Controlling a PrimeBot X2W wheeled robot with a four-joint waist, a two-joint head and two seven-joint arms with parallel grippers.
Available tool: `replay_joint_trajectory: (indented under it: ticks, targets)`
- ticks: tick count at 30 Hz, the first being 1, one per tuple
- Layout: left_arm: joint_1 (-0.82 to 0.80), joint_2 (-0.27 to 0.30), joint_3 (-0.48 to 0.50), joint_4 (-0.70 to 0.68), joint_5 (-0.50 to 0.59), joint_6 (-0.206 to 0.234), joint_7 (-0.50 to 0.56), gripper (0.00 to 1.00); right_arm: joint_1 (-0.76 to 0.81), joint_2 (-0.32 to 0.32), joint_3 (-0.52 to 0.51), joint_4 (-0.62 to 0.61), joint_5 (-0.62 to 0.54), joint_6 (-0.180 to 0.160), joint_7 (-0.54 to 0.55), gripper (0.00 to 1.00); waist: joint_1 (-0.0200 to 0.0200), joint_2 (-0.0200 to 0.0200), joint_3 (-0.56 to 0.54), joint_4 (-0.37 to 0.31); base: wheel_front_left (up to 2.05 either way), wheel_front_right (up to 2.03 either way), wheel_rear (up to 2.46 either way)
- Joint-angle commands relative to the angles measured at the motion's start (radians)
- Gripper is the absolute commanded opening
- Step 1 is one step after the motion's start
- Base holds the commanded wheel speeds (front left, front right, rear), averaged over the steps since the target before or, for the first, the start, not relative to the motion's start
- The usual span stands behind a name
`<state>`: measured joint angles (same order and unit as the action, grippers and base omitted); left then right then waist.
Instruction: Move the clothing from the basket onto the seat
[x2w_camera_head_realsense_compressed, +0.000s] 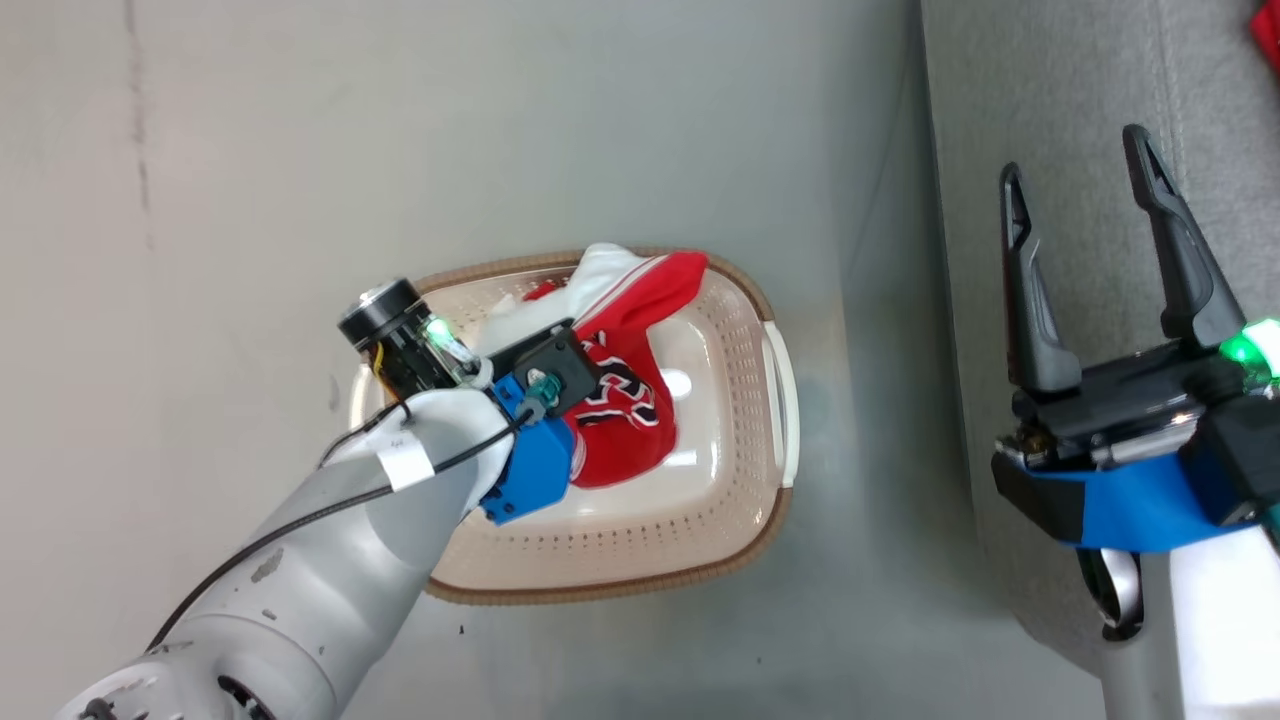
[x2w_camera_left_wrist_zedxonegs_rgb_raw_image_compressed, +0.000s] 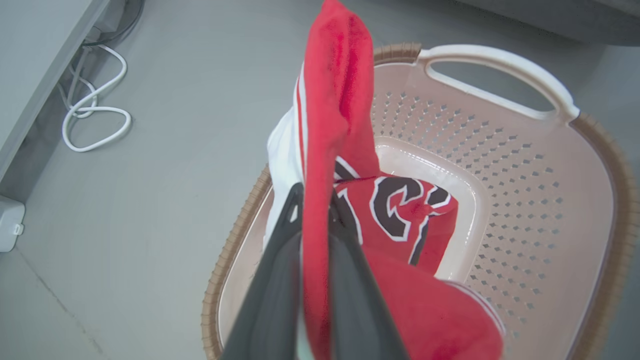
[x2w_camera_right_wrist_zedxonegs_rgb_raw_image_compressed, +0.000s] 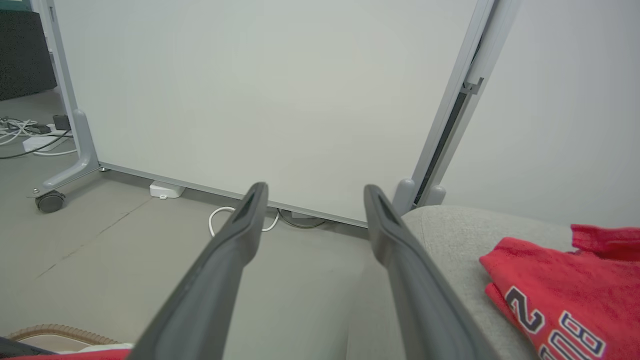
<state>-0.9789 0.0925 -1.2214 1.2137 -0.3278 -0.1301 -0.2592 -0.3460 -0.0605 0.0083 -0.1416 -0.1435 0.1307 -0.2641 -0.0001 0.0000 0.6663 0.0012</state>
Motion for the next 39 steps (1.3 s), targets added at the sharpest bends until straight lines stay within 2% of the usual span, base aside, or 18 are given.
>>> replay_joint_trajectory:
  ticks: [1, 9, 17, 27, 39]
  targets:
    - [0.009, 0.001, 0.011, -0.022, -0.01, 0.001, -0.007, 0.0, 0.013, -0.005, -0.002, 0.008, 0.005, 0.0, 0.0, 1.0, 0.0001, 0.0, -0.032, -0.007, 0.0, 0.0, 0.0]
    - [0.092, 0.038, 0.11, -0.21, -0.049, 0.032, -0.007, 0.0, 0.066, -0.009, -0.008, 0.047, 0.018, 0.0, 0.0, 1.0, 0.0001, 0.0, -0.176, 0.019, 0.0, 0.0, 0.0]
    - [0.192, 0.072, 0.211, -0.386, -0.036, 0.062, -0.007, 0.0, 0.132, -0.012, -0.018, 0.087, 0.032, 0.0, 0.0, 1.0, 0.0001, 0.0, -0.32, 0.043, 0.0, 0.0, 0.0]
    - [0.269, 0.084, 0.372, -0.579, -0.02, 0.101, -0.008, 0.0, 0.214, -0.008, -0.029, 0.119, 0.049, 0.0, 0.0, 1.0, 0.0001, 0.0, -0.465, 0.067, 0.0, 0.0, 0.0]
    - [0.28, 0.066, 0.497, -0.754, 0.013, 0.083, -0.007, 0.0, 0.244, 0.002, -0.007, 0.127, 0.065, 0.0, 0.0, 1.0, 0.0001, 0.0, -0.523, 0.074, 0.0, 0.0, 0.0]
